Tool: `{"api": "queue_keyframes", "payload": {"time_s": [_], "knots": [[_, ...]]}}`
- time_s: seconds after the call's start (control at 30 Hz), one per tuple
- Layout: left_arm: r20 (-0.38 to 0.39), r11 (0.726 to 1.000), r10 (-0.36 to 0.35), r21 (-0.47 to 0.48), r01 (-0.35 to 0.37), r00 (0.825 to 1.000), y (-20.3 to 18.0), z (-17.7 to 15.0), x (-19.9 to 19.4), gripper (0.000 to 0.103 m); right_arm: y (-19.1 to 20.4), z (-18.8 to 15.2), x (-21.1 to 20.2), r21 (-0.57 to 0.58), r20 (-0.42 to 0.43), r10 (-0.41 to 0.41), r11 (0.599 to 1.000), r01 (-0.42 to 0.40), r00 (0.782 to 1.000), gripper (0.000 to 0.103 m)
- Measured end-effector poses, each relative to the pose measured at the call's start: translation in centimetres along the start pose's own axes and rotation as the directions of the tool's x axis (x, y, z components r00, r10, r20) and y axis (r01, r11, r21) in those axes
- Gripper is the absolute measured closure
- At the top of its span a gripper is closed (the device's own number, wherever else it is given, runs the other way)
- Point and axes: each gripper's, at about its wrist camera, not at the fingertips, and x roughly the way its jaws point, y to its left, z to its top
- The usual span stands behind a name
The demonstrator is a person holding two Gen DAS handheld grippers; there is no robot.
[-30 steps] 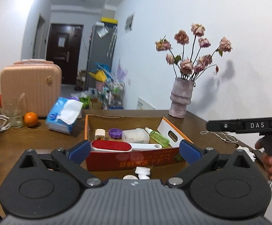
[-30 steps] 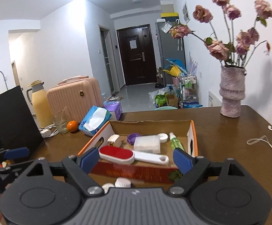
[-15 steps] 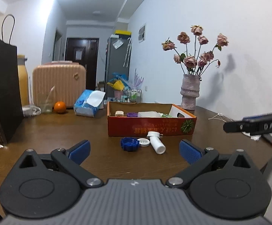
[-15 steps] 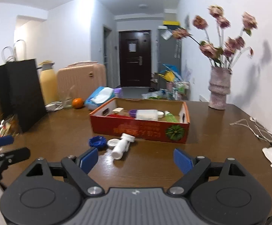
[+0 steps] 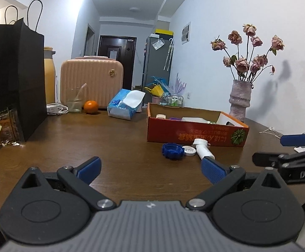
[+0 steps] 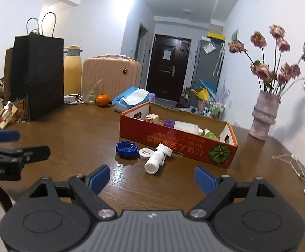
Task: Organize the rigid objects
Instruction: 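Withdraw both tools from the box toward the remaining caps and bottle, then grasp the blue bottle cap with the left tool while the right tool grasps the white tube bottle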
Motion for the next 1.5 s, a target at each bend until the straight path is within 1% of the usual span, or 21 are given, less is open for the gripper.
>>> {"api": "queue_keyframes", "payload": {"time_s": [0.13, 0.23, 0.3, 0.43, 0.53, 0.77, 0.83, 0.9, 0.93, 1.07, 1.17, 1.2, 1.23, 1.27, 1.33, 1.37, 1.4, 1.47, 1.5], "knots": [[0.010, 0.999, -0.030, 0.015, 0.030, 1.000, -0.5, 0.2, 0.9, 0.000, -0.2, 0.0, 0.6, 0.023, 0.018, 0.020, 1.000, -0.021, 1.000, 0.015], [-0.008, 0.998, -0.038, 0.045, 0.039, 0.999, -1.1, 0.3, 2.4, 0.000, -0.8, -0.1, 1.5, 0.047, 0.018, 0.020, 0.999, -0.021, 1.000, 0.015], [-0.024, 0.998, -0.034, 0.061, 0.036, 0.999, -1.5, 0.3, 3.6, 0.000, -1.3, -0.3, 2.3, 0.066, 0.007, 0.019, 0.998, -0.019, 1.000, 0.015], [-0.027, 0.996, -0.028, 0.082, 0.030, 0.999, -2.0, 0.4, 5.3, 0.000, -2.1, -0.5, 4.2, 0.093, -0.019, 0.024, 0.995, -0.022, 1.000, 0.015], [-0.039, 0.996, -0.035, 0.086, 0.038, 0.999, -2.2, 0.6, 6.4, 0.000, -2.6, -0.5, 5.4, 0.108, -0.027, 0.019, 0.994, -0.016, 0.999, 0.015], [-0.062, 0.990, -0.052, 0.130, 0.060, 0.997, -2.6, 1.4, 9.4, 0.000, -3.9, 0.0, 8.5, 0.188, -0.049, 0.032, 0.982, -0.022, 0.998, 0.015], [-0.079, 0.989, -0.048, 0.138, 0.059, 0.996, -2.7, 2.0, 10.6, 0.000, -4.2, 0.5, 9.4, 0.193, -0.054, 0.044, 0.981, -0.033, 0.998, 0.016], [-0.104, 0.989, -0.034, 0.142, 0.048, 0.994, -2.9, 2.6, 12.1, 0.000, -4.7, 0.8, 10.0, 0.205, -0.022, 0.058, 0.977, -0.052, 0.998, 0.017], [-0.112, 0.989, -0.032, 0.138, 0.047, 0.993, -2.9, 2.8, 12.7, 0.000, -5.0, 0.9, 10.4, 0.213, -0.023, 0.056, 0.976, -0.050, 0.998, 0.017], [-0.147, 0.991, -0.033, 0.125, 0.051, 0.989, -2.7, 3.1, 15.1, 0.000, -6.4, 1.2, 12.8, 0.257, -0.062, 0.104, 0.963, -0.085, 0.993, 0.018], [-0.168, 0.991, -0.036, 0.120, 0.057, 0.985, -2.1, 3.4, 16.6, 0.000, -6.7, 1.5, 14.2, 0.277, -0.068, 0.136, 0.954, -0.112, 0.988, 0.019], [-0.173, 0.990, -0.048, 0.124, 0.070, 0.984, -1.8, 3.6, 17.1, 0.000, -6.7, 1.6, 14.7, 0.281, -0.075, 0.141, 0.953, -0.115, 0.987, 0.019], [-0.180, 0.988, -0.059, 0.130, 0.083, 0.982, -1.7, 3.9, 17.5, 0.000, -6.6, 1.8, 15.2, 0.280, -0.088, 0.147, 0.953, -0.117, 0.985, 0.025], [-0.191, 0.987, -0.058, 0.139, 0.086, 0.980, -1.7, 4.3, 18.0, 0.000, -6.5, 2.0, 15.6, 0.266, -0.099, 0.151, 0.957, -0.120, 0.984, 0.027], [-0.195, 0.987, -0.057, 0.135, 0.085, 0.979, -1.7, 4.7, 18.7, 0.000, -6.4, 2.0, 16.1, 0.252, -0.092, 0.158, 0.959, -0.130, 0.983, 0.027], [-0.198, 0.987, -0.078, 0.125, 0.104, 0.977, -1.7, 4.7, 19.1, 0.000, -6.5, 2.0, 16.5, 0.253, -0.102, 0.162, 0.958, -0.132, 0.982, 0.031], [-0.212, 0.985, -0.103, 0.117, 0.130, 0.972, -1.7, 4.6, 19.5, 0.000, -6.6, 1.9, 16.9, 0.253, -0.115, 0.165, 0.958, -0.132, 0.980, 0.034], [-0.256, 0.978, -0.148, 0.104, 0.180, 0.955, -1.8, 4.3, 20.5, 0.000, -6.7, 1.7, 18.0, 0.244, -0.161, 0.159, 0.963, -0.116, 0.974, 0.054], [-0.275, 0.974, -0.172, 0.095, 0.205, 0.946, -1.8, 4.1, 20.8, 0.000, -6.7, 1.5, 18.3, 0.236, -0.178, 0.154, 0.965, -0.110, 0.972, 0.054]]}}
